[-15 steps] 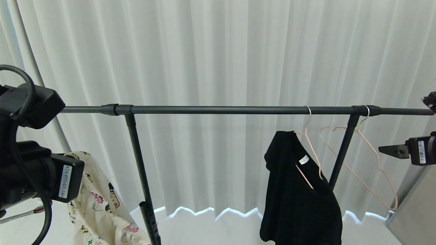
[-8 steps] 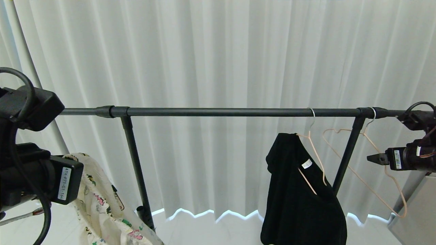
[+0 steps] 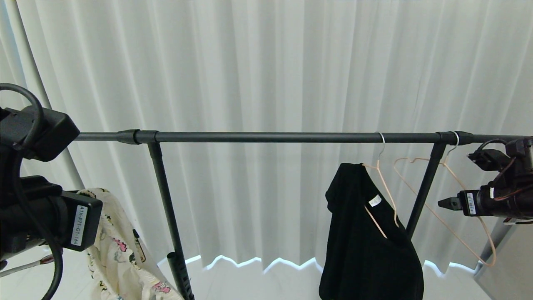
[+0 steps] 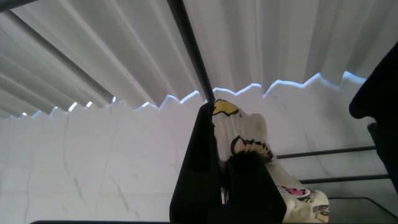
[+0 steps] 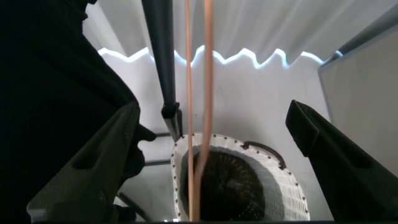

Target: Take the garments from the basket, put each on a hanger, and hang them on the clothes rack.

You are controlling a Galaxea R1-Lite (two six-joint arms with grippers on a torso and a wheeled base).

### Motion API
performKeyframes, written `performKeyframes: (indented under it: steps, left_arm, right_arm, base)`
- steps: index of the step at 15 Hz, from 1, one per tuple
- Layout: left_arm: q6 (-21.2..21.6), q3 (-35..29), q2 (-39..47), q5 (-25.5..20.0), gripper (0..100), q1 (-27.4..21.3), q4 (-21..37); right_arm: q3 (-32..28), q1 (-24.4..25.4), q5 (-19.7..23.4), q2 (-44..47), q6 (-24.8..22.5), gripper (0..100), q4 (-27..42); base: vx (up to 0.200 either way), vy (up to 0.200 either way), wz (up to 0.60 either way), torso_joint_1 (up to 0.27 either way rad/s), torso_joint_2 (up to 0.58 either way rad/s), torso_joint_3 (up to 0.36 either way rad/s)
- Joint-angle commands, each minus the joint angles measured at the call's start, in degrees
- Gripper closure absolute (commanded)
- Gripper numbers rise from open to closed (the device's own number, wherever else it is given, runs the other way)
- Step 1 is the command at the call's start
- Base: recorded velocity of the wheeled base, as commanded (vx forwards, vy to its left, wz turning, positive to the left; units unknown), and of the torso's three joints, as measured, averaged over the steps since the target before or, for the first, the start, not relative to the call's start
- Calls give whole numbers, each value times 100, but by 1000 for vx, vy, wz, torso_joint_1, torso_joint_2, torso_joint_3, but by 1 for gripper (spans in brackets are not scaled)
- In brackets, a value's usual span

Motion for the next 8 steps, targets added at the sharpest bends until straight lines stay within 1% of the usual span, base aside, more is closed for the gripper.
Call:
performKeyframes:
  steps: [1, 2, 8]
  left_arm:
    - [6, -1, 12, 3, 100, 0, -1]
    - [6, -1, 12, 3, 100, 0, -1]
    - [6, -1, 12, 3, 100, 0, -1]
  right_arm:
    - [4, 1, 1, 158, -3, 0, -65]
    - [4, 1, 1, 193, -3, 100, -109]
    - [-23, 1, 1, 263, -3, 100, -153]
  base:
    - [0, 0, 0, 0, 0, 0]
    - [0, 0, 0, 0, 0, 0]
    - [0, 0, 0, 0, 0, 0]
